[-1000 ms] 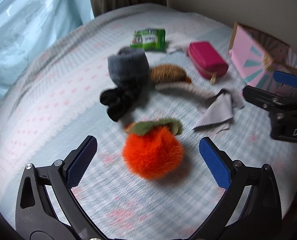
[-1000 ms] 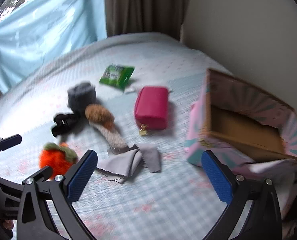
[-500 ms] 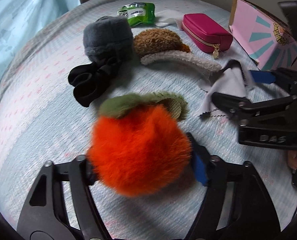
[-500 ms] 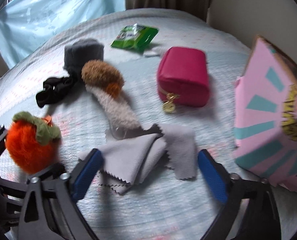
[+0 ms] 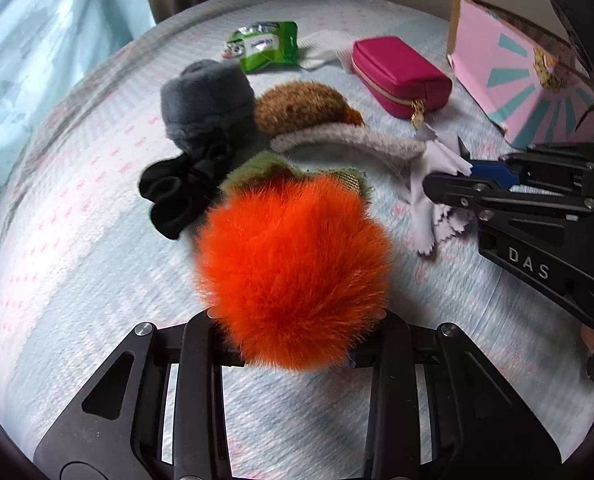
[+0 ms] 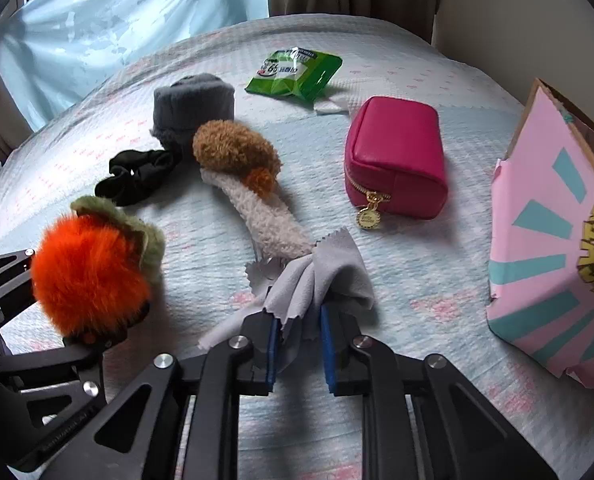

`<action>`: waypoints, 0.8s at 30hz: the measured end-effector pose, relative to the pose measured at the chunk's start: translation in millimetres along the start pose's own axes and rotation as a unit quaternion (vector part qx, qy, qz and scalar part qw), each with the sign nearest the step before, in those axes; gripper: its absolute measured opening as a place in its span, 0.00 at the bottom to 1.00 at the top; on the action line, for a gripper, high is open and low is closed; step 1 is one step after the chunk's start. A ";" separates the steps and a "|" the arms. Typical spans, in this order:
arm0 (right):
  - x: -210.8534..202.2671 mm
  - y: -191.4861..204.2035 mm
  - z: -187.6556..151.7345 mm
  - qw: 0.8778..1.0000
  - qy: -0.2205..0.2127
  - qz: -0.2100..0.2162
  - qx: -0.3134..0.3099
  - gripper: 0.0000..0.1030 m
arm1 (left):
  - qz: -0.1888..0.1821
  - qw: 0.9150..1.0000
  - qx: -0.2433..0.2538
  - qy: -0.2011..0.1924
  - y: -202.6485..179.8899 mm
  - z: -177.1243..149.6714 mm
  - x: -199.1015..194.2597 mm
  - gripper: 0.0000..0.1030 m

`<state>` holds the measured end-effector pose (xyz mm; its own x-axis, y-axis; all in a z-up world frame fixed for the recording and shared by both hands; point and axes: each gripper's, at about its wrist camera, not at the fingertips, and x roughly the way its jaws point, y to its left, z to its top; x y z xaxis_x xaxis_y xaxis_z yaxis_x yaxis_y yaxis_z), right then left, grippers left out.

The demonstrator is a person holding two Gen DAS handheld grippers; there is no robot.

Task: Organize soft objects
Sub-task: 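Grasp the orange pompom with the left tool while the right tool grasps the grey cloth, then carry pompom and cloth to the box and open both tools inside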

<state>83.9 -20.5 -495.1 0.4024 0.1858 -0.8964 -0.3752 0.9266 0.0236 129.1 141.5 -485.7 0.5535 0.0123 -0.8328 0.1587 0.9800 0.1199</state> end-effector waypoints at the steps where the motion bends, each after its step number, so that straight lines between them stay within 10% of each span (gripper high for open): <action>1: -3.6 0.7 -0.4 1.000 -0.002 0.001 0.001 0.14 | 0.000 1.000 -0.001 -0.003 0.9 -0.5 -3.9 0.26; 24: -159.1 -27.2 55.5 0.995 -0.096 -0.019 0.022 0.13 | 0.024 0.994 -0.037 -0.099 -9.1 89.9 -139.9 0.25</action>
<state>76.4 -57.1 -328.6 0.5690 0.2057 -0.7962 -0.3216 0.9467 0.0148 123.7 113.0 -321.7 0.7098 0.0280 -0.7038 0.0716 0.9912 0.1116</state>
